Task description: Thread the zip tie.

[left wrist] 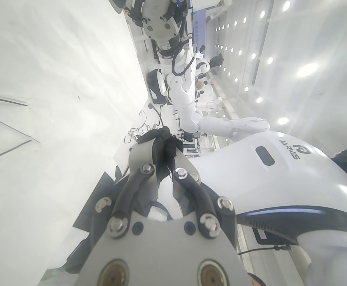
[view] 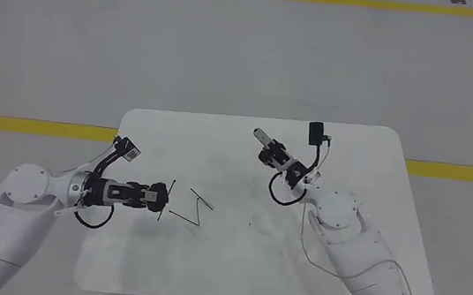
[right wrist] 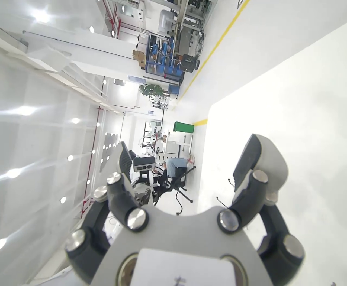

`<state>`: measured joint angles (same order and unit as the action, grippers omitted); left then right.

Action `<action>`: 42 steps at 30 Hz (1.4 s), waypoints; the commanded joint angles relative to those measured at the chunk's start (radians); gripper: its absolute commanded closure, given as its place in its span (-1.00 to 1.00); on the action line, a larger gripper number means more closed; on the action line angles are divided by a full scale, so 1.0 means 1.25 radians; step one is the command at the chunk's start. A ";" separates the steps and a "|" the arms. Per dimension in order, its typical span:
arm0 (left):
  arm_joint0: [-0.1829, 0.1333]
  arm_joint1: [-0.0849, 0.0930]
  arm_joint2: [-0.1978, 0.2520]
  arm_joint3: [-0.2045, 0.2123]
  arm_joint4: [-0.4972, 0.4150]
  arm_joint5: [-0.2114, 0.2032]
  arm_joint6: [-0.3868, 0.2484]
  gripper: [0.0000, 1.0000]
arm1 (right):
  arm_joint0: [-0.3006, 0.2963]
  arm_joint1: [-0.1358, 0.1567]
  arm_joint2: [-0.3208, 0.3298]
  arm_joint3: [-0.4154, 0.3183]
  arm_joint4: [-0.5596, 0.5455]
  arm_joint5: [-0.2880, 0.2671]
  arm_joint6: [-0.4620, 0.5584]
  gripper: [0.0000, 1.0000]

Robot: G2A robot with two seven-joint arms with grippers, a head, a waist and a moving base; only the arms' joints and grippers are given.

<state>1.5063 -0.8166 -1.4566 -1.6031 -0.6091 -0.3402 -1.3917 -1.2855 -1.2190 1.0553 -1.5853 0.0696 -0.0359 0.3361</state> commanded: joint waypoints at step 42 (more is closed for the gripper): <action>0.019 0.057 0.033 0.011 -0.103 0.000 0.001 1.00 | 0.295 -0.102 -0.205 0.390 0.321 -0.237 0.520 -1.00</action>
<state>1.5303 -0.7489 -1.4187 -1.5909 -0.7337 -0.3402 -1.3900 -0.9243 -1.3444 0.8010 -1.1120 0.4439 -0.3282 0.9443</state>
